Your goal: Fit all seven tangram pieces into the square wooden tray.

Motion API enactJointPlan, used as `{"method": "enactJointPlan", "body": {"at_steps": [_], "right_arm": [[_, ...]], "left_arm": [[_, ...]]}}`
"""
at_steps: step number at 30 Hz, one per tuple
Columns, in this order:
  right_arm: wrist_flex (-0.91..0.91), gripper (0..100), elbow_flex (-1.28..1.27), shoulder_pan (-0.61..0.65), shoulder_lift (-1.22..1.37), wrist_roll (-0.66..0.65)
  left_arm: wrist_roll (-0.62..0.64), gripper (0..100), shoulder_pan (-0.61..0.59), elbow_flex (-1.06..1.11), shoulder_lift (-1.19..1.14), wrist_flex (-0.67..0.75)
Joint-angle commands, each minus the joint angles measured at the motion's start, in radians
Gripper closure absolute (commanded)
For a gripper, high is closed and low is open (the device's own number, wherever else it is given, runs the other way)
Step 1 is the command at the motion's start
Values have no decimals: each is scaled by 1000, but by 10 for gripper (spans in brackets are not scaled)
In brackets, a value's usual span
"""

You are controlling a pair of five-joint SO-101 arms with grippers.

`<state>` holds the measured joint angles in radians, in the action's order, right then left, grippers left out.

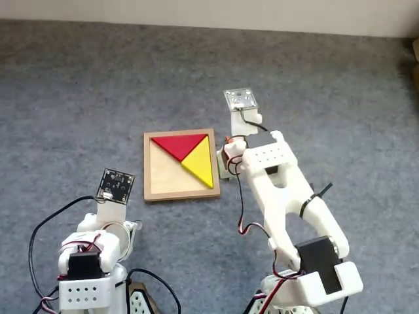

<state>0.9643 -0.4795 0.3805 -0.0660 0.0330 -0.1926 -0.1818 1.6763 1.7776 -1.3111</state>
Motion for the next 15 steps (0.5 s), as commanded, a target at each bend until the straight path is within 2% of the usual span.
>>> {"method": "enactJointPlan", "body": {"at_steps": [1,15], "right_arm": [[-15,890,56,12,-13,9],[-19,890,54,48,-4,9]], "left_arm": [[6,786,-7,19,44,-6],[6,786,-5,19,44,-6]]}}
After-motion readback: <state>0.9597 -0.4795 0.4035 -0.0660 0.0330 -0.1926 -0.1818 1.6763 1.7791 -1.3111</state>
